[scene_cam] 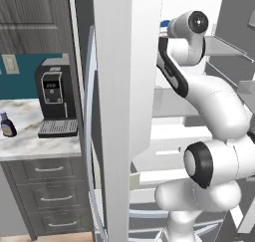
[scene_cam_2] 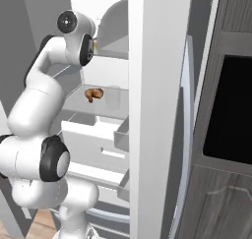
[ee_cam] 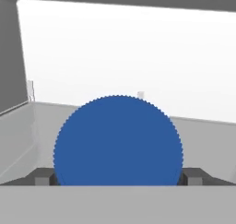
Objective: Place the condiment bottle and mayonnaise from the counter to the top shelf of the fridge. If the existing items in the fridge are on the top shelf, move them to other shelves.
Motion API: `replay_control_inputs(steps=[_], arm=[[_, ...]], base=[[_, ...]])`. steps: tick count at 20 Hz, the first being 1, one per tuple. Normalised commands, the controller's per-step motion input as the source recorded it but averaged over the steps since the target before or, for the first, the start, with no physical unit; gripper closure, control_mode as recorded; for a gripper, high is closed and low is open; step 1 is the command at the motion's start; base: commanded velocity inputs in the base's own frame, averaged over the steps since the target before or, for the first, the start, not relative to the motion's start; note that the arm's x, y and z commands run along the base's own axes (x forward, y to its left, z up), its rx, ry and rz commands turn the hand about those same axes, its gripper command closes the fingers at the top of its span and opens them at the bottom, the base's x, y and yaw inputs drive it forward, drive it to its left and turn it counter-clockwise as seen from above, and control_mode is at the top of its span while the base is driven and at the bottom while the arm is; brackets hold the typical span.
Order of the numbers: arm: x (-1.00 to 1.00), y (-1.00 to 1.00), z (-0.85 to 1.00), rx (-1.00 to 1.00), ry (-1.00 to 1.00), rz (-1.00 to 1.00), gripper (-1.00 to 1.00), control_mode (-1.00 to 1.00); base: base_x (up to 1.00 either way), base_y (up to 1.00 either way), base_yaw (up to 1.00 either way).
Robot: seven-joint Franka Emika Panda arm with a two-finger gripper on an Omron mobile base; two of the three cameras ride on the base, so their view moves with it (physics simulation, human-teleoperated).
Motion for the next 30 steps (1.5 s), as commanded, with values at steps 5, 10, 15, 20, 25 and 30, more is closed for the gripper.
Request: replay_control_inputs(steps=[5,10,15,20,25,30], arm=[[0.85,0.0,-0.26,0.0,0.0,0.0,1.0,-1.0],[0.68,0.0,-0.2,0.0,0.0,0.0,1.0,-1.0],[0.37,-0.01,-0.19,0.0,0.0,0.0,-1.0,-1.0],[0.34,0.0,0.0,0.0,-0.02,0.04,-1.0,-1.0],[0.34,0.0,0.0,0.0,0.0,0.02,-1.0,-1.0],[0.35,0.0,0.0,0.0,0.0,0.0,-1.0,-1.0]], base=[[0.0,0.0,0.0],[0.0,0.0,0.0],[0.0,0.0,0.0],[0.0,0.0,0.0],[0.0,0.0,0.0],[0.0,0.0,0.0]])
